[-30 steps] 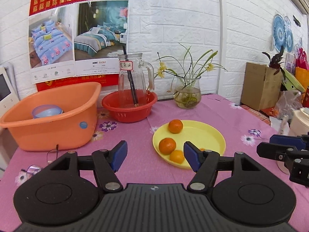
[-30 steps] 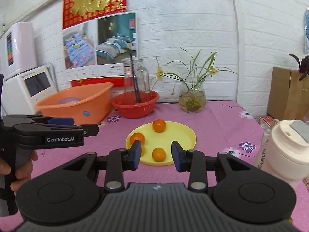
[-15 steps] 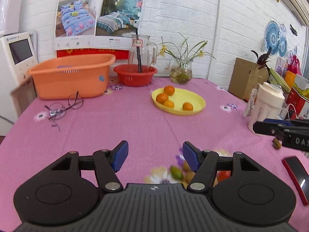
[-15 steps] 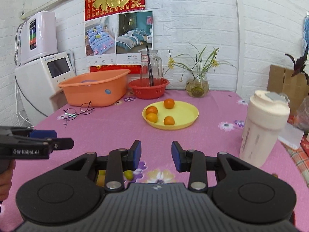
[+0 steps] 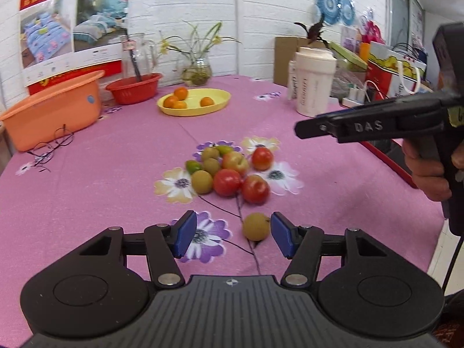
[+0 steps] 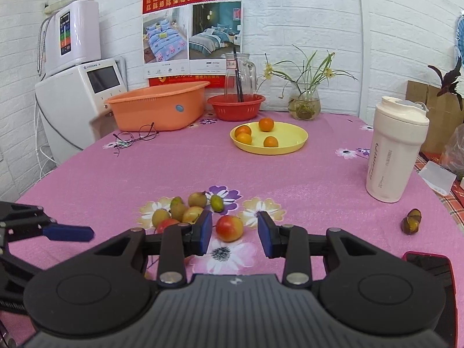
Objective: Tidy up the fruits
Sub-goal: 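Grasp a yellow-green plum with the left gripper while the right gripper grasps a red plum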
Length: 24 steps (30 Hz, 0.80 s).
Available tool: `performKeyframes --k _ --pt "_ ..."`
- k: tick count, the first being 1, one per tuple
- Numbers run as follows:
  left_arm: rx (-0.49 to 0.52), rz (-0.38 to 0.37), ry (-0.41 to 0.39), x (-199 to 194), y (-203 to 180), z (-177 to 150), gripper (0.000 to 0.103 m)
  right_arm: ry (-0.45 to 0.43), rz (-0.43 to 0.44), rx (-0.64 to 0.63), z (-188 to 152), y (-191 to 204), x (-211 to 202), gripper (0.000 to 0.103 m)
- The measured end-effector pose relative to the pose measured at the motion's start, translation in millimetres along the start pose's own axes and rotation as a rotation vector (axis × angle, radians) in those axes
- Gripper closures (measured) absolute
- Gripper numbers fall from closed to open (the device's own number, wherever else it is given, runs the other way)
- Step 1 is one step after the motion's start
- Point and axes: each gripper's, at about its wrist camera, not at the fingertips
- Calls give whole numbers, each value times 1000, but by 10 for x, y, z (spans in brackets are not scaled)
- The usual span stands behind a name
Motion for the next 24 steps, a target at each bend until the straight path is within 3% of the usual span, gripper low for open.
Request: performKeyframes --k 5,8,20,24 --pt "53 4 47 122 -124 -96 54 13 18 -2 -52 74 3 29" --pt "27 13 67 204 -91 -91 59 31 49 8 -87 91 7 29" --pt "25 9 72 338 -103 -78 64 74 112 3 -110 172 97 29" --pt "19 11 63 374 -119 -83 73 81 121 3 -127 177 114 29"
Point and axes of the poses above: each gripper's, at about its wrist camera, not at the fingertips, and x roughly the way its jaws point, y to its left, z to its top, and after that the axes turned 8 degrees about -x, right-handed
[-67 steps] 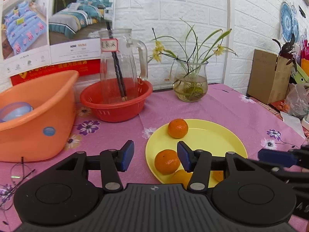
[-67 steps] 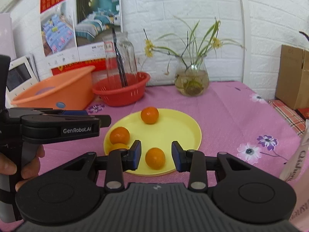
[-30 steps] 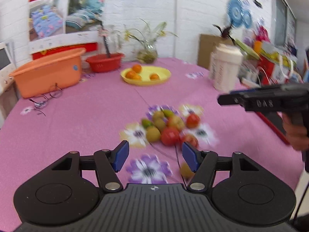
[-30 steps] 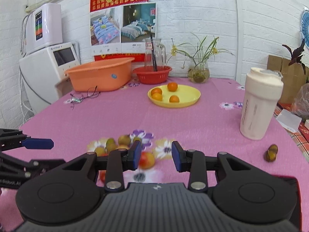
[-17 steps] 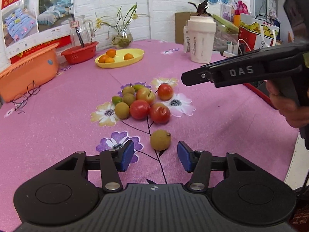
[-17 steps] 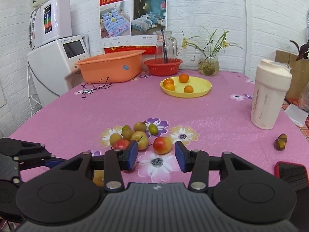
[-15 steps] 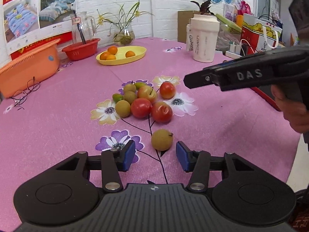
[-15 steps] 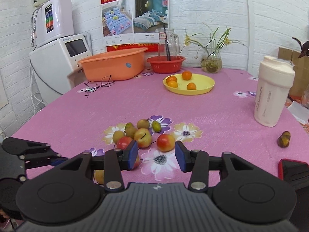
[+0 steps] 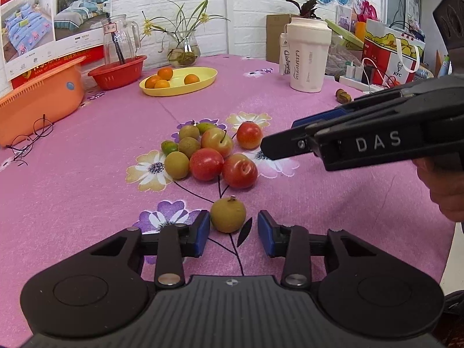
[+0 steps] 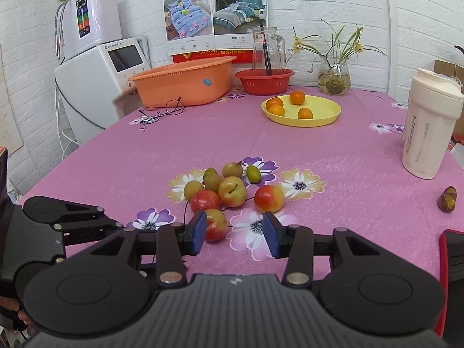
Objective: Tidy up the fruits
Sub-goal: 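Grasp a yellow-green plum with the left gripper while the right gripper grasps a red plum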
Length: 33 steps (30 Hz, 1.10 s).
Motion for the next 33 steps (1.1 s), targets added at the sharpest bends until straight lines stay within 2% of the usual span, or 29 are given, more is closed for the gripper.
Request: performKeyframes --k 1,13,18,25,33 --pt "-6 5 -4 6 3 7 77 3 6 -3 -4 6 10 29" --pt "-69 127 -41 -141 261 59 78 38 44 -65 -2 141 205 29" --pt "-102 169 -46 -203 385 60 78 54 -4 -109 -14 225 329 29" --pt "-133 206 -88 -330 504 106 78 93 -20 -115 -17 244 459 29" --pt "-169 244 -109 -450 577 213 78 95 -44 -128 -11 268 464 30"
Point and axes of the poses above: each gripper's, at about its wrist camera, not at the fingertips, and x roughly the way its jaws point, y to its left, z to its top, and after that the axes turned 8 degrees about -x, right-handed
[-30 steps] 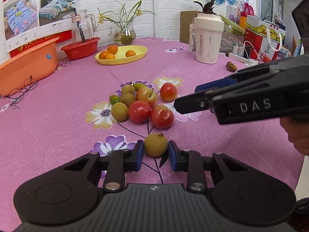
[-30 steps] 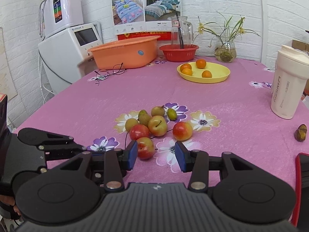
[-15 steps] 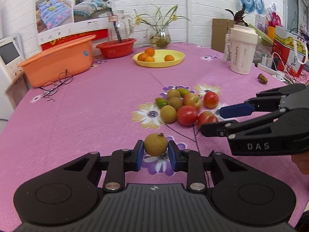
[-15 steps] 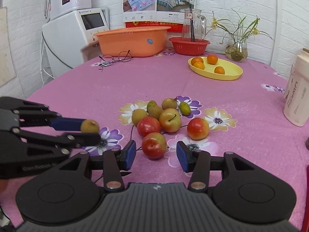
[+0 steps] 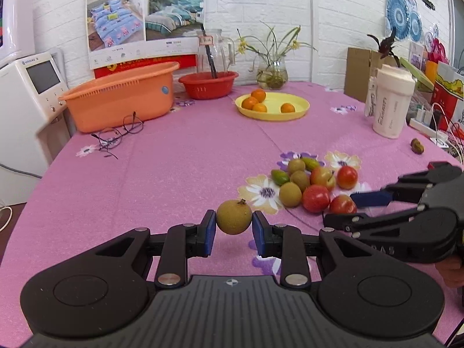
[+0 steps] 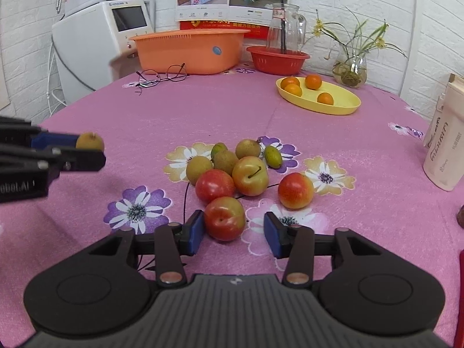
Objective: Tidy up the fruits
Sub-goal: 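Grasp a yellow-green plum with the left gripper while the right gripper grasps a red plum, then carry both plums over the yellow plate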
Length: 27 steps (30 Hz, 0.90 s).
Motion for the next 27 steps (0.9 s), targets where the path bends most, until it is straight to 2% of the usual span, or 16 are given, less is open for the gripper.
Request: performKeyframes --k 4,10,19,27 --pt "3 13 -39 -91 -16 108 78 10 14 0 12 9 -17 30" --pt "2 -7 -70 -89 -65 219 78 -9 15 -2 9 2 -147 30" --pt "11 -35 -82 54 -168 344 78 -86 -30 35 142 -196 -261 30" --pt "-30 -67 -63 286 -150 455 78 -84 -38 126 210 -437 -195 30"
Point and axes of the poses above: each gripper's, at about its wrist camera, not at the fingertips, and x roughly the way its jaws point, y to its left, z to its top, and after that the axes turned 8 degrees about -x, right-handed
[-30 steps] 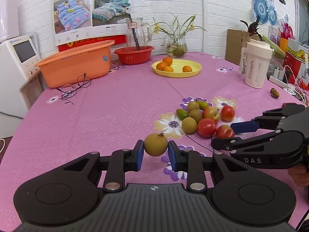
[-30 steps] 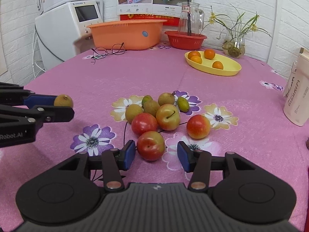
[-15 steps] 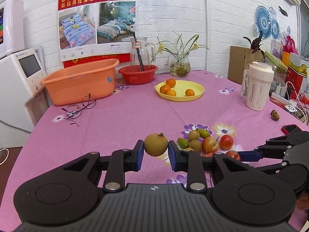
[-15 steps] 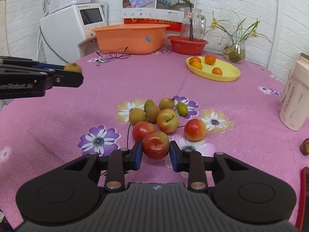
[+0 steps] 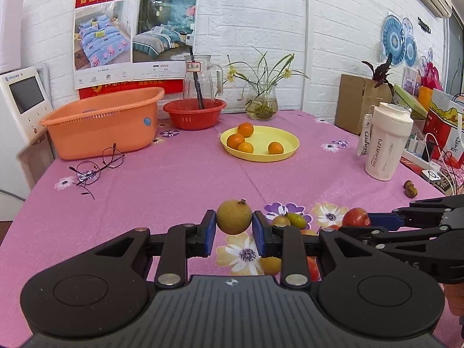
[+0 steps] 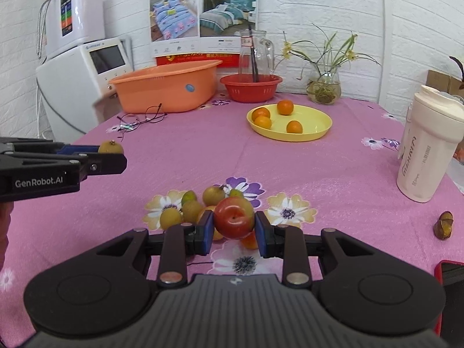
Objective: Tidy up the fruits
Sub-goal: 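Carry both plums over the yellow plate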
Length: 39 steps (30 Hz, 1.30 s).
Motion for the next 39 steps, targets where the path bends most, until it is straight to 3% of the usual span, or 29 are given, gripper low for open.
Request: performKeyframes --k 24,39 --pt "54 -79 16 1023 -253 698 78 -18 -92 121 612 -712 489 30" --pt "36 -57 38 1656 -330 1038 78 -6 -130 140 887 -1073 881 30"
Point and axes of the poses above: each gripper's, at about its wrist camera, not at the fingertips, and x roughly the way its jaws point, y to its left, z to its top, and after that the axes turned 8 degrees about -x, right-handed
